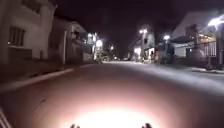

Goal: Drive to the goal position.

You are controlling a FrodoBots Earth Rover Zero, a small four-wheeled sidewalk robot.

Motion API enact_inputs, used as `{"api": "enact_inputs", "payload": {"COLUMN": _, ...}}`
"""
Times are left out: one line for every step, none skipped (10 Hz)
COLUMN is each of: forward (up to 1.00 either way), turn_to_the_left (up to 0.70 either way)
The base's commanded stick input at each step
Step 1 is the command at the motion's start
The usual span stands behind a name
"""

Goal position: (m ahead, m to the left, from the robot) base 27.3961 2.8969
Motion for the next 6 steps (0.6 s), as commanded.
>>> {"api": "enact_inputs", "payload": {"forward": 0.7, "turn_to_the_left": 0.0}}
{"api": "enact_inputs", "payload": {"forward": 0.7, "turn_to_the_left": 0.0}}
{"api": "enact_inputs", "payload": {"forward": 0.7, "turn_to_the_left": 0.0}}
{"api": "enact_inputs", "payload": {"forward": 0.7, "turn_to_the_left": 0.0}}
{"api": "enact_inputs", "payload": {"forward": 0.7, "turn_to_the_left": 0.0}}
{"api": "enact_inputs", "payload": {"forward": 0.7, "turn_to_the_left": 0.0}}
